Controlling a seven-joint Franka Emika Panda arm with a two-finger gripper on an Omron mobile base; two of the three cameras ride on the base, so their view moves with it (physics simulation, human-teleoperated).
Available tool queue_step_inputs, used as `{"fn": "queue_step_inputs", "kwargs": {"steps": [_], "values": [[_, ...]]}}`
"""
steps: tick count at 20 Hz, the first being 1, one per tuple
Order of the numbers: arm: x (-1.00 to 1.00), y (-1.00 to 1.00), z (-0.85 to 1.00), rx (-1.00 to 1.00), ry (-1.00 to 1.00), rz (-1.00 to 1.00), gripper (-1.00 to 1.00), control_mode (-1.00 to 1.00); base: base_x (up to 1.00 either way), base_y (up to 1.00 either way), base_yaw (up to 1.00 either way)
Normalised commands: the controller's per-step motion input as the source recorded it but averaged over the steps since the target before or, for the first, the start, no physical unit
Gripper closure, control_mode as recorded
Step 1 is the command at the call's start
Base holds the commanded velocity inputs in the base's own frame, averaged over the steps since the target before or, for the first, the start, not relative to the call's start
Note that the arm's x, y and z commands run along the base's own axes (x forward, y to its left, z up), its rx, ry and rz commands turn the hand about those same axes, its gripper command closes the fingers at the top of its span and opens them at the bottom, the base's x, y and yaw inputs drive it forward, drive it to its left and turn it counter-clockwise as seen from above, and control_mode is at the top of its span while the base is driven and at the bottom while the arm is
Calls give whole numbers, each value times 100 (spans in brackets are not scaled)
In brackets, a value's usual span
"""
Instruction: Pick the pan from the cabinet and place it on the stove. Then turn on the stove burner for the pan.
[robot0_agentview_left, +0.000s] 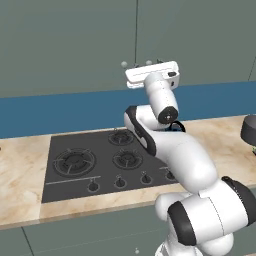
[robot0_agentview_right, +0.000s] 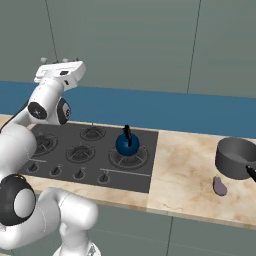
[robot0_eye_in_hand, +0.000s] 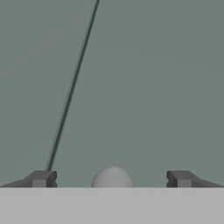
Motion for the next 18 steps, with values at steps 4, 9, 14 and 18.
{"fn": "queue_step_inputs", "kwargs": {"steps": [4,9,14,18], "values": [[3,3,0,0,0,0,100,-100,0,0,0],[0,1,0,0,0,0,100,-100,0,0,0],[0,2,0,0,0,0,100,-100,0,0,0],[0,-3,0,0,1,0,100,-100,0,0,0]]}}
